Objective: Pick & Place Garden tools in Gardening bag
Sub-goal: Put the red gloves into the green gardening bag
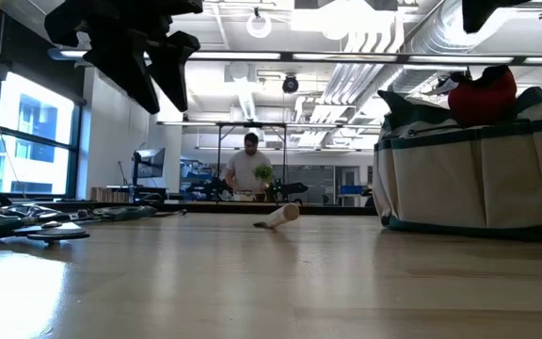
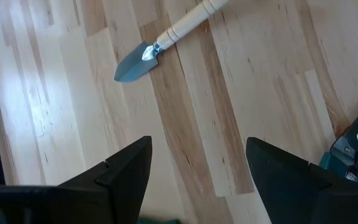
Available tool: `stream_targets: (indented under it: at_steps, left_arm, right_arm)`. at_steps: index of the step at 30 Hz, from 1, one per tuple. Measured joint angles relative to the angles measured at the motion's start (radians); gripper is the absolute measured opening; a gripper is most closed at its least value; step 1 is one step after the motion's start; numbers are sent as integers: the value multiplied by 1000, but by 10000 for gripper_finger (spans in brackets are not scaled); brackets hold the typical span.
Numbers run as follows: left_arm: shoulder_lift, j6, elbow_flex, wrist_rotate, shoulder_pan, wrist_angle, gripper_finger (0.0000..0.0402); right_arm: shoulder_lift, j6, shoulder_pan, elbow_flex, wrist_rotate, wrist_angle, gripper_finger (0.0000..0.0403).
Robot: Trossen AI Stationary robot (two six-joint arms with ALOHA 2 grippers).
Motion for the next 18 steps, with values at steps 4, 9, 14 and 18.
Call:
stream_targets:
  at_steps: [4, 9, 14, 18]
  left_arm:
    - [0, 21, 0, 0, 0, 26, 253]
    - [0, 33, 0, 0, 0, 42, 253]
    - [0, 30, 0, 2, 0, 38, 253]
    - [0, 14, 0, 31, 0, 36, 253]
  right_arm:
    - [50, -5, 52, 0, -26, 41, 4]
    - [137, 41, 80, 0, -34, -78, 4]
    - [197, 44, 68, 0, -8, -182, 4]
    - [200, 68, 60, 0, 64, -211, 4]
